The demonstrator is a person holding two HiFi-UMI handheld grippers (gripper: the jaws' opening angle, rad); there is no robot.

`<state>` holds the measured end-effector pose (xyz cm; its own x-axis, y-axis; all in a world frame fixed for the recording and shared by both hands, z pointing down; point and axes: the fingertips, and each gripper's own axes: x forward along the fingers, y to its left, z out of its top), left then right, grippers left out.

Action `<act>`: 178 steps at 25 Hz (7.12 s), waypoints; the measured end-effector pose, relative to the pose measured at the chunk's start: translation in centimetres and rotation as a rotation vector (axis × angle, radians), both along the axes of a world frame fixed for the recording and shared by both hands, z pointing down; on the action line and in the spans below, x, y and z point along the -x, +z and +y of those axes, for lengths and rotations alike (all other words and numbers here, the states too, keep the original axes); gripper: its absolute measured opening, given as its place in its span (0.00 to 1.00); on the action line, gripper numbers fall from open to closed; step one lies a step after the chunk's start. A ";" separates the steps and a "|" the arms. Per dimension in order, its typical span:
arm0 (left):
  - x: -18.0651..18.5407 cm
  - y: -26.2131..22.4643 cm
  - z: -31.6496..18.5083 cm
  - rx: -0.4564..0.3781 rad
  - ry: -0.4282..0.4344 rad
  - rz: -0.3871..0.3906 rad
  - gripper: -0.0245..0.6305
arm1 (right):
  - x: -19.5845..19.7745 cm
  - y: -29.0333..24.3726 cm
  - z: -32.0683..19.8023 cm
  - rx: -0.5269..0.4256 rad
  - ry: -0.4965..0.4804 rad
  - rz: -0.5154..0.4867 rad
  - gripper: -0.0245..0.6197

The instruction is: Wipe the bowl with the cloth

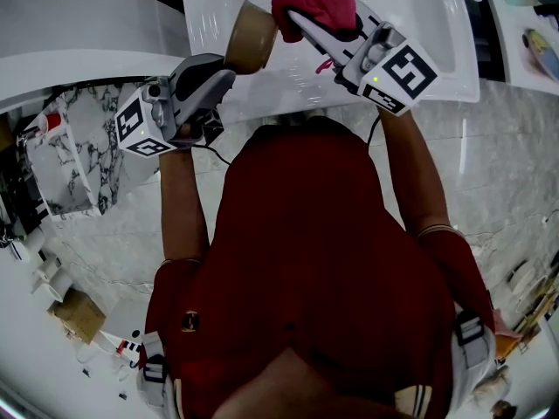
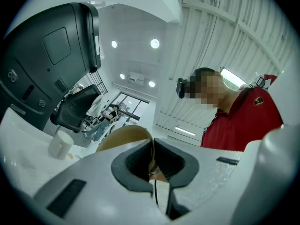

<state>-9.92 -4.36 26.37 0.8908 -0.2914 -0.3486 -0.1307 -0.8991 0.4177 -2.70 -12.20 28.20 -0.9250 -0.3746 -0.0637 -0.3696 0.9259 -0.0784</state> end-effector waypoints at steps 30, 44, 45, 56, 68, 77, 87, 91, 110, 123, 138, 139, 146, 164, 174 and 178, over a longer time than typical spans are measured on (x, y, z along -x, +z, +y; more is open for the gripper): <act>1.7 -1.6 -3.0 0.039 -0.246 0.166 0.07 | 3.4 3.3 3.8 0.082 -0.123 0.033 0.08; 1.4 1.2 -4.5 0.086 -0.340 0.006 0.07 | 4.3 1.6 5.2 0.012 -0.163 0.052 0.08; 1.3 1.4 -4.6 0.090 -0.340 -0.004 0.07 | 4.3 1.3 5.1 0.007 -0.160 0.049 0.08; 1.1 2.0 -4.0 0.098 -0.307 -0.027 0.07 | 3.9 -0.5 4.7 -0.031 -0.122 0.013 0.08; 0.5 1.7 -2.7 0.091 -0.219 0.020 0.07 | 2.3 -2.0 3.5 -0.042 -0.039 -0.068 0.08; 0.3 1.2 -2.2 0.088 -0.182 0.060 0.07 | 0.9 -2.6 1.6 0.005 0.027 -0.151 0.08; 0.6 0.1 -1.6 0.068 -0.157 0.109 0.07 | 0.2 -0.8 0.1 0.065 0.106 -0.141 0.08; 0.4 -0.2 -1.6 0.064 -0.150 0.120 0.07 | 0.3 0.2 0.1 0.079 0.112 -0.113 0.08; 0.8 -0.1 -2.0 0.071 -0.204 0.131 0.07 | 2.0 2.4 2.6 0.106 0.034 -0.034 0.08; 1.4 0.1 -2.7 0.083 -0.271 0.116 0.07 | 2.9 1.0 4.8 0.087 -0.052 -0.039 0.08; 0.5 1.0 -2.3 0.072 -0.238 0.013 0.07 | 2.0 -0.1 3.8 0.041 -0.021 -0.029 0.08; 0.4 1.0 -2.3 0.071 -0.231 0.014 0.07 | 1.9 -0.1 3.7 0.040 -0.017 -0.031 0.08; -0.2 0.5 -1.5 0.055 -0.187 0.031 0.07 | 1.2 -0.2 2.7 0.040 0.023 -0.037 0.08; 0.4 0.3 -1.3 0.065 -0.201 0.070 0.07 | 2.3 2.2 3.3 0.083 -0.005 0.022 0.08; 0.3 1.6 -2.2 0.068 -0.270 -0.034 0.07 | 2.4 2.8 3.7 0.096 -0.009 0.033 0.08; 0.1 2.6 -2.5 0.065 -0.290 -0.118 0.07 | 2.4 3.1 3.5 0.100 0.000 0.036 0.08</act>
